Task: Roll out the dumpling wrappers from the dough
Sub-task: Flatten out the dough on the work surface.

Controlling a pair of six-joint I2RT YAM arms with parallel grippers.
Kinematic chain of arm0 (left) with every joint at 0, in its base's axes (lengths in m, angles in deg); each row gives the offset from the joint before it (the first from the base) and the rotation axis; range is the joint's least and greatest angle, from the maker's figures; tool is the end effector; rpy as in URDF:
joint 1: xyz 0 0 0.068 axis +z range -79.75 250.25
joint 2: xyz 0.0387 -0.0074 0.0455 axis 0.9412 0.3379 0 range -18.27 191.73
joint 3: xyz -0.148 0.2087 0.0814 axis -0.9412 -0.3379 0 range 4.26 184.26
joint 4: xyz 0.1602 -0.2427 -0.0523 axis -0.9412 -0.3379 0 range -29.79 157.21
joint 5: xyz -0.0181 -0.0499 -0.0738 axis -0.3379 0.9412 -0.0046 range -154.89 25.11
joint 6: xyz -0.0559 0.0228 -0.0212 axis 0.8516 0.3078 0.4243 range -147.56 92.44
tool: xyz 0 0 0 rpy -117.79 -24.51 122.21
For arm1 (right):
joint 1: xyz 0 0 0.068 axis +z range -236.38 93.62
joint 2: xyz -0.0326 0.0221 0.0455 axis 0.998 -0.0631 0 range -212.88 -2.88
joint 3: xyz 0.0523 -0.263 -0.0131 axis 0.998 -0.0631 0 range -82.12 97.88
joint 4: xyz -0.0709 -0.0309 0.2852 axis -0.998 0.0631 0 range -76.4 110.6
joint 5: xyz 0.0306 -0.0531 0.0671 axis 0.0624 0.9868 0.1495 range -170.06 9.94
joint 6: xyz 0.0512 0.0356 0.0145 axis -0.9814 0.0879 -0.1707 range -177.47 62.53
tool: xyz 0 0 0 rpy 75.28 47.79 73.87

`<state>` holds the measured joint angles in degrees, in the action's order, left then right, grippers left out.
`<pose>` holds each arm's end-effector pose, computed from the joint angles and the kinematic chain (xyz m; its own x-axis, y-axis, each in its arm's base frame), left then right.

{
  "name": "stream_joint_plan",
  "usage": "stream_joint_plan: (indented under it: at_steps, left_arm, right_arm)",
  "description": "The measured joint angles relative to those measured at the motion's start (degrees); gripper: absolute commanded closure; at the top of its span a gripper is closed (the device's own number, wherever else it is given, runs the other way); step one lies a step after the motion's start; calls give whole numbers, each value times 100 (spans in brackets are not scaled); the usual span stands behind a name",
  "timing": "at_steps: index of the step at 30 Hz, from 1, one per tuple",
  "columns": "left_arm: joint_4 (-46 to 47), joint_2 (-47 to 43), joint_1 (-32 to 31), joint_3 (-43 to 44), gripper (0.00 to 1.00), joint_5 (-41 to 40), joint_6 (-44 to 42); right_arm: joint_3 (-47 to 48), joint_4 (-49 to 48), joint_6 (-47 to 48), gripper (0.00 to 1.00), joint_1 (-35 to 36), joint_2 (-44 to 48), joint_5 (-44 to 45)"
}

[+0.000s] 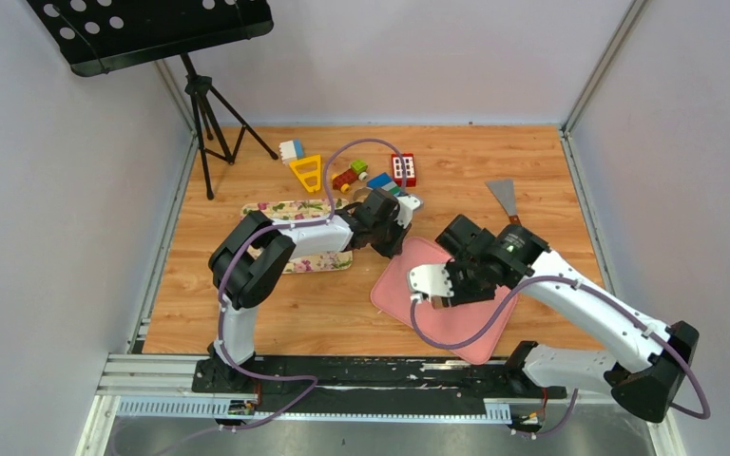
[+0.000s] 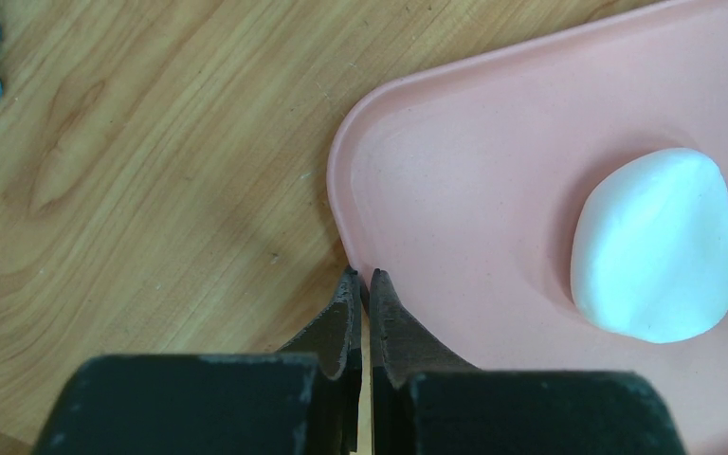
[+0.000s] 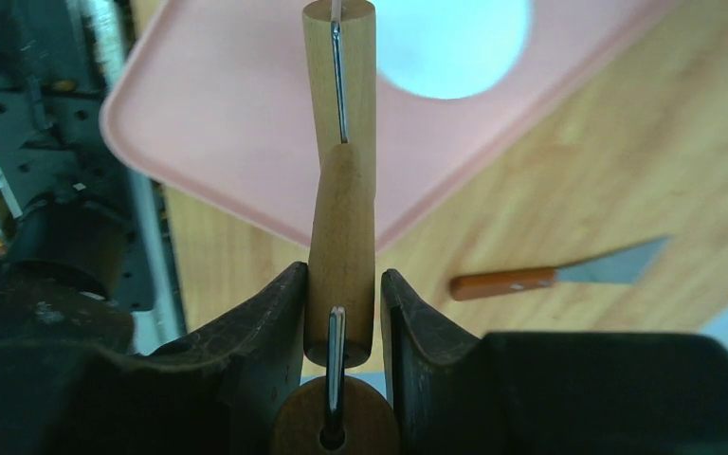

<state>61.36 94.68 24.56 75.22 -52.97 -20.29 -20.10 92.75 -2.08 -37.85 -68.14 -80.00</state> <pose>0.3088 -0.3310 0.1183 -0.6144 0.4522 -0.6465 0.7251 0.6466 -0.2369 0.1402 0.1586 0.2707 0.2438 -0.9670 -0.0744 -0.9658 -0.2351 -0.1095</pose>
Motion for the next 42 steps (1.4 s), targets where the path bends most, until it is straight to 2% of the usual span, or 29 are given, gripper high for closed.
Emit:
stream_joint_plan:
  at_steps: [4,7,21,31,42]
  left_arm:
    - [-70,0,-2,35,100,17,-81]
    - [-107,0,2,55,100,33,-133]
    - [-249,83,35,190,100,179,-229]
    - [-306,116,42,249,100,219,-247]
    - [-310,118,46,256,100,249,-267]
  right_arm:
    - [678,-273,238,100,-31,-81,282]
    - [723,-535,544,100,-33,-236,407]
    - [-208,-1154,2485,100,7,-411,251]
    - [-883,-1840,2728,100,549,-365,807]
    - [-802,-2004,2721,100,673,-579,992]
